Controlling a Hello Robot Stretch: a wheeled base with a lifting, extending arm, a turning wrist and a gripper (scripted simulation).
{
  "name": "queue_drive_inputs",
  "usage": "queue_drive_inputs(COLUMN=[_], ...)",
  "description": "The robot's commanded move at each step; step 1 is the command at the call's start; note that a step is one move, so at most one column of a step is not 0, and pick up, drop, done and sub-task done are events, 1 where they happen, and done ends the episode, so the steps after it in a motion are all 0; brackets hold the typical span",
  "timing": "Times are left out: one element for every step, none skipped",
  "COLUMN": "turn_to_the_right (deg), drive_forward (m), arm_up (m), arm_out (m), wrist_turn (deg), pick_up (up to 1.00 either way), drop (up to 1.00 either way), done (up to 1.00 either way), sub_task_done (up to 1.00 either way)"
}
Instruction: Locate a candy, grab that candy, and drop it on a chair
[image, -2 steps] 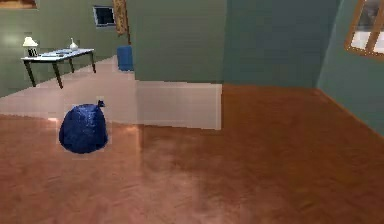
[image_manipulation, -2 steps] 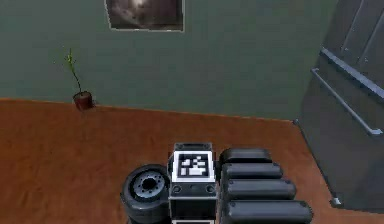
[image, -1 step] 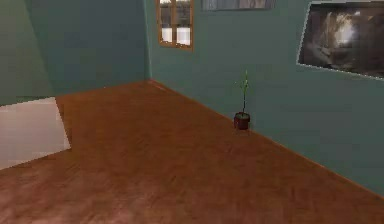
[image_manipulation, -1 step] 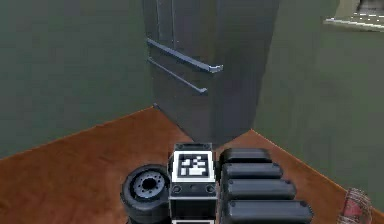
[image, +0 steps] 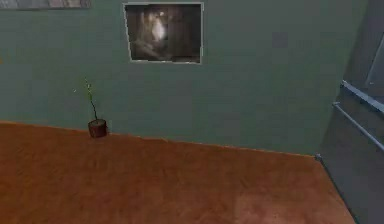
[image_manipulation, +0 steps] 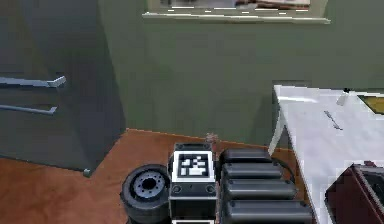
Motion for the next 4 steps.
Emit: queue_drive_inputs(turn_to_the_right=[-45.0,-45.0,-45.0,-3.0], drive_forward=[0.00,0.00,0.00,0.00], arm_up=[0.00,0.00,0.00,0.00], arm_out=[0.00,0.00,0.00,0.00], wrist_turn=[0.0,0.0,0.0,0.0], pick_up=[0.00,0.00,0.00,0.00], drop=[0.00,0.00,0.00,0.00], done=[0.00,0.00,0.00,0.00], sub_task_done=[0.00,0.00,0.00,0.00])
